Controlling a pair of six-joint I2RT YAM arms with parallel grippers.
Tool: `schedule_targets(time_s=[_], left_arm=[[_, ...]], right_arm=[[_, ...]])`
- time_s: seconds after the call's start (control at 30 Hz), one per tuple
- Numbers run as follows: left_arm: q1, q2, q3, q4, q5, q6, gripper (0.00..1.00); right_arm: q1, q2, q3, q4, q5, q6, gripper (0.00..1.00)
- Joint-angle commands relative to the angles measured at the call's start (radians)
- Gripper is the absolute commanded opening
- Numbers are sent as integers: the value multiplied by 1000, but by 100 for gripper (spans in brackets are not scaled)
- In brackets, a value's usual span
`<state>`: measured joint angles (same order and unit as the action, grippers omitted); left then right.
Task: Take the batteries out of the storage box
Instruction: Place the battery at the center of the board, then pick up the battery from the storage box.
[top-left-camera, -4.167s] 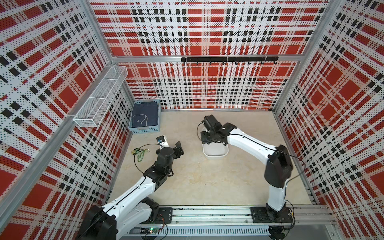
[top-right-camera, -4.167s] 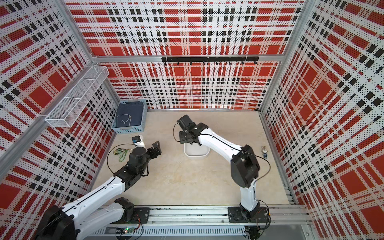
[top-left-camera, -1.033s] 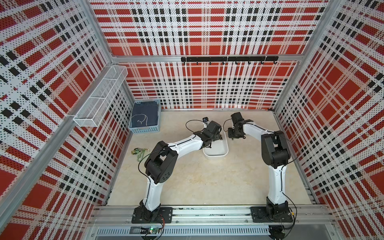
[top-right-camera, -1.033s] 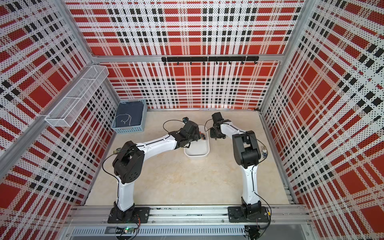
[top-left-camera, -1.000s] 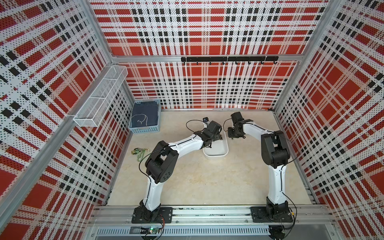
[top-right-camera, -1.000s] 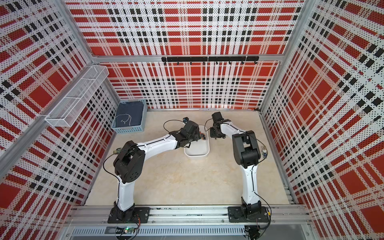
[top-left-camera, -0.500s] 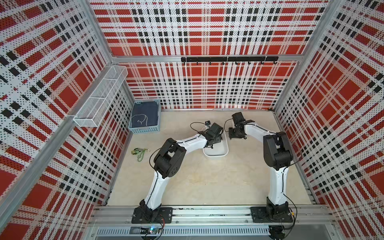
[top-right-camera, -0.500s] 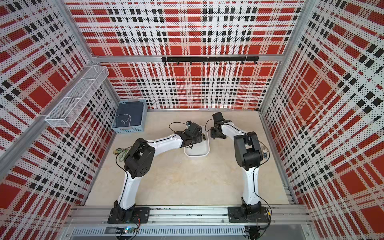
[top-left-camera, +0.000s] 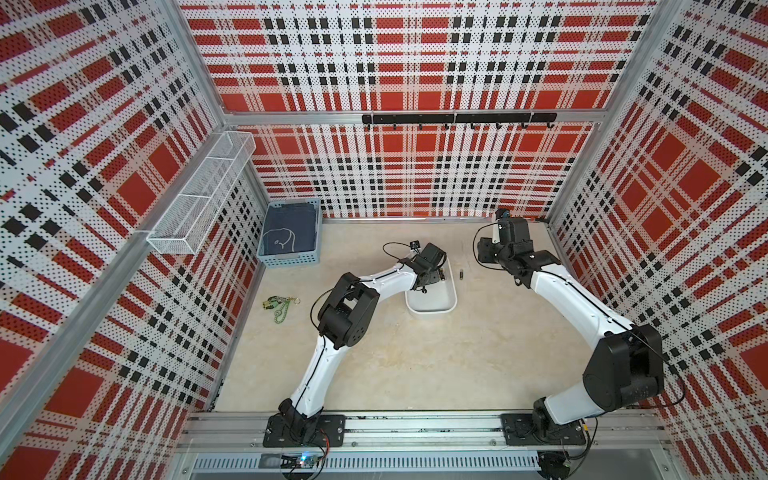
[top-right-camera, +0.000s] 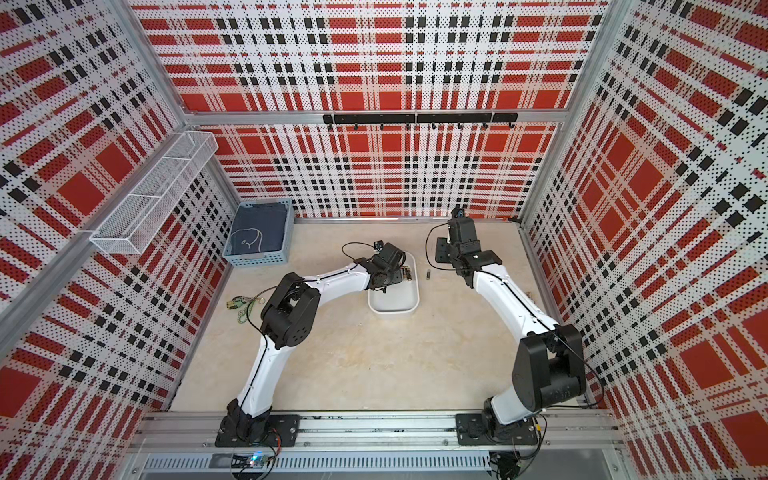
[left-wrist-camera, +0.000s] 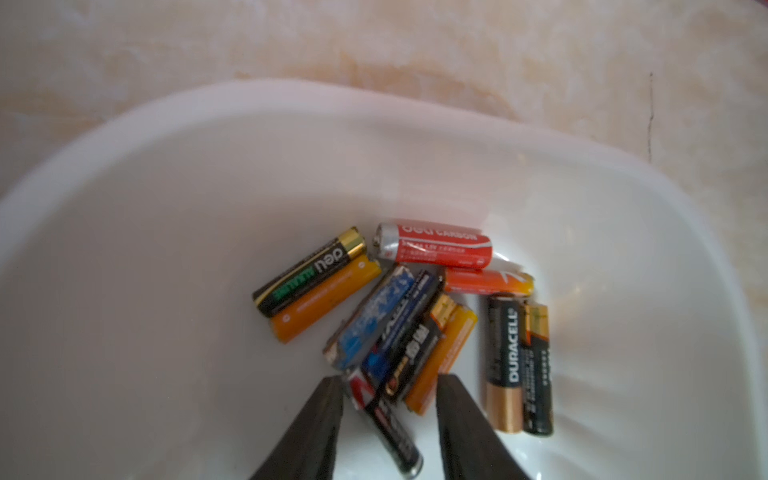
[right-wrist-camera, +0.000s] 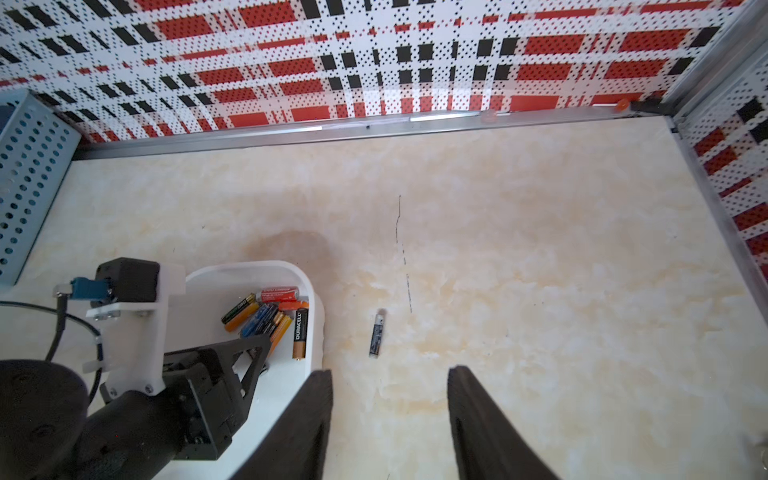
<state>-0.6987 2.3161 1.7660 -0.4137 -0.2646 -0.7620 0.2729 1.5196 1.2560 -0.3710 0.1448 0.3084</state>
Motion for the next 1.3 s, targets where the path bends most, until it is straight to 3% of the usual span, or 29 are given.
schedule_targets(time_s=[0.0,0.13,0.2,0.33,0.47,0.57,0.7,0.9,1.03,1.17,1.27], left_arm=[[-13,37,43,-53,-37,22,44],[-15,60,55,-66,-48,32,41],[-10,71,63,-83,-43,35,31],[-17,46,47,-99,-82,53,23],[-23,24,30,-114,-82,64,22],[-31,3,8,-131,-93,73,29],[-31,-27,-25,-131,-86,83,28],[-19,-29,-40,-128,-78,94,14],[-9,-23,-33,-127,-70,105,13],[-1,-27,-27,-125,-67,123,1],[-1,-47,-22,-124,-70,137,0]], right_arm=[[2,5,-26,26,54,-4,52],[2,16,-27,40,42,11,52],[2,15,-27,44,41,19,52],[1,-2,-33,51,55,14,52],[2,-9,-32,47,82,11,52],[2,-10,-29,47,69,18,53],[2,-6,-30,49,66,24,53],[2,-16,-39,58,66,32,53],[1,-28,-42,58,77,29,53],[2,-45,-54,64,83,27,53],[1,-48,-55,60,86,28,53]])
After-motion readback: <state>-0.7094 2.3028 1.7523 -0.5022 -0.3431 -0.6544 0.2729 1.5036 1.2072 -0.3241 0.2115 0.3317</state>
